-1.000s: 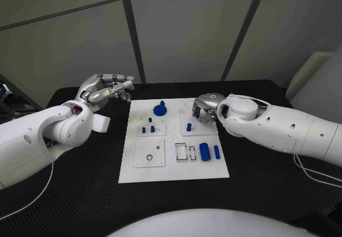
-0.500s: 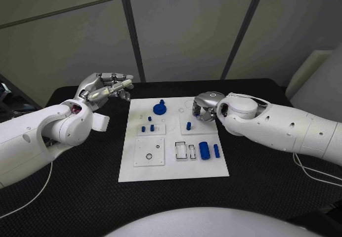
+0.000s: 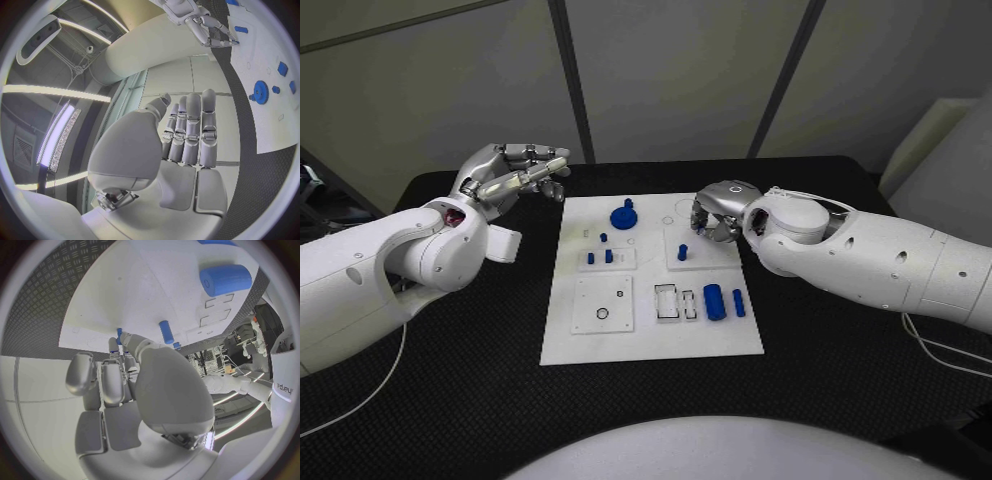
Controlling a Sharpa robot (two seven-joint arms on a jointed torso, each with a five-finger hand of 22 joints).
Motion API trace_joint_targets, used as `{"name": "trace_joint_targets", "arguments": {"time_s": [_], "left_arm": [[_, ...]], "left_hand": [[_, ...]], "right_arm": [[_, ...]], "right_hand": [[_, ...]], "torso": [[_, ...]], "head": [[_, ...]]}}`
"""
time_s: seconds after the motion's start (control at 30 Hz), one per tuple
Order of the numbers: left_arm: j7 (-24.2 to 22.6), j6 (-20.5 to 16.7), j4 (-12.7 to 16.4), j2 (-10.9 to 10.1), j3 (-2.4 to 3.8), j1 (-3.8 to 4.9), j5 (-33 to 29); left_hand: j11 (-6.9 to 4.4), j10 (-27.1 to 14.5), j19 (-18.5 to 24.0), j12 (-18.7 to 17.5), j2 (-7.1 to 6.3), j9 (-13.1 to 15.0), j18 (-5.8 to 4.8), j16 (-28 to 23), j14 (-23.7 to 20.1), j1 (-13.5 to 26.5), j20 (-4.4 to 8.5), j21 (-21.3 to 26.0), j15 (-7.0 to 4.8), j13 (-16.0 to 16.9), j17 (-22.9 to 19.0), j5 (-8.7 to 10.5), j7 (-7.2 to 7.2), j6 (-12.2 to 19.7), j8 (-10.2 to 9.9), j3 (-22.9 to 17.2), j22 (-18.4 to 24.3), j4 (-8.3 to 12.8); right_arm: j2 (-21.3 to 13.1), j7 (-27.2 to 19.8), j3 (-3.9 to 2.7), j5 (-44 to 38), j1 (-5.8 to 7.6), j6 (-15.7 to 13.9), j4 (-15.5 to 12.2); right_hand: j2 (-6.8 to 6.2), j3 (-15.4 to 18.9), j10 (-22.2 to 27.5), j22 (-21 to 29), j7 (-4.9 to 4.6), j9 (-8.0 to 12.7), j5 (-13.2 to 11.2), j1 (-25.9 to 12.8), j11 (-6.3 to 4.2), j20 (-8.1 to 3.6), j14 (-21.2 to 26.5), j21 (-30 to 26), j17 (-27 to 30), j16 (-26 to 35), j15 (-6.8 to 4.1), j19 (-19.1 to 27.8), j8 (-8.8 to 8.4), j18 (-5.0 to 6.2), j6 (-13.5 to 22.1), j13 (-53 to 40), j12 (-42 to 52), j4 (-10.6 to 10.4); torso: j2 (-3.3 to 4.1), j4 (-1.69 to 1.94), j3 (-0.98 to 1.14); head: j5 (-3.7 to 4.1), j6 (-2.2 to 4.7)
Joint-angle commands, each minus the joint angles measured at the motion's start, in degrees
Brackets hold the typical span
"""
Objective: Assemble the parts on the task board
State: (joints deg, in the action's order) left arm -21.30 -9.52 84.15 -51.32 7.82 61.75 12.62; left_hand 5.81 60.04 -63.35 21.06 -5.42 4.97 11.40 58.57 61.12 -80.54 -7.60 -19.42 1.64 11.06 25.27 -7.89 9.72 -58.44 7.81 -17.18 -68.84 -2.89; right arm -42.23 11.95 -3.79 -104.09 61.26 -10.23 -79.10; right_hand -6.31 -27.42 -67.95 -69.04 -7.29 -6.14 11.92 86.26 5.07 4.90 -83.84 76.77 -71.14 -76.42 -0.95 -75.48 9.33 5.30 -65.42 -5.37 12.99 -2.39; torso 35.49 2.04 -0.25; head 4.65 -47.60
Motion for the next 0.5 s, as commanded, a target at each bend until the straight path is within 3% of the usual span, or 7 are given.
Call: {"name": "trace_joint_targets", "arguments": {"time_s": [0.03,0.3,0.5], "left_arm": [[-0.51,0.68,-0.11,-0.04,0.05,0.08,-0.32],[-0.42,0.7,-0.48,-0.1,0.05,0.08,-0.32],[-0.29,0.67,-0.57,-0.11,0.05,0.08,-0.32]], "left_hand": [[0.0,-0.37,-0.45,0.39,0.12,-0.09,-0.97,-0.39,-0.16,-0.6,-0.02,0.18,0.16,0.09,0.05,-0.01,-0.01,0.34,-0.24,-0.01,0.05,0.3],[0.0,-0.37,-0.45,0.39,0.12,-0.09,-0.97,-0.39,-0.16,-0.6,-0.02,0.18,0.16,0.09,0.05,-0.01,-0.01,0.34,-0.24,-0.01,0.05,0.3],[0.0,-0.41,-0.46,0.41,0.13,-0.09,-0.97,-0.41,-0.17,-0.65,-0.02,0.2,0.17,0.1,0.06,-0.01,0.0,0.37,-0.24,-0.02,0.07,0.34]], "right_arm": [[-0.62,0.31,-0.06,-1.2,0.09,-3.71,-1.22],[-3.38,0.62,-0.16,-1.04,0.12,-5.49,-6.68],[-4.9,0.73,-0.22,0.01,0.15,-6.1,-11.38]], "right_hand": [[0.39,-0.09,-2.35,-0.13,-0.13,0.02,0.32,0.05,-1.79,0.01,-3.17,0.3,0.01,-0.36,-0.31,-0.21,-0.23,-0.44,0.04,-0.1,-0.52,0.54],[0.26,-0.43,-2.29,-0.45,-0.22,-0.01,0.39,0.0,-1.7,0.03,-3.18,0.55,-0.02,-0.46,-0.25,-0.34,-0.41,-0.5,0.16,-0.1,-0.88,0.99],[0.19,-0.56,-2.3,-0.58,-0.26,-0.03,0.41,-0.04,-1.67,0.05,-3.19,0.64,-0.07,-0.52,-0.23,-0.38,-0.47,-0.52,0.19,-0.11,-1.01,1.17]], "torso": [[-0.01,-0.06,0.0],[-0.04,0.0,-0.06],[-0.01,-0.03,-0.06]], "head": [[0.04,-0.14],[0.12,-0.15],[-0.3,0.02]]}}
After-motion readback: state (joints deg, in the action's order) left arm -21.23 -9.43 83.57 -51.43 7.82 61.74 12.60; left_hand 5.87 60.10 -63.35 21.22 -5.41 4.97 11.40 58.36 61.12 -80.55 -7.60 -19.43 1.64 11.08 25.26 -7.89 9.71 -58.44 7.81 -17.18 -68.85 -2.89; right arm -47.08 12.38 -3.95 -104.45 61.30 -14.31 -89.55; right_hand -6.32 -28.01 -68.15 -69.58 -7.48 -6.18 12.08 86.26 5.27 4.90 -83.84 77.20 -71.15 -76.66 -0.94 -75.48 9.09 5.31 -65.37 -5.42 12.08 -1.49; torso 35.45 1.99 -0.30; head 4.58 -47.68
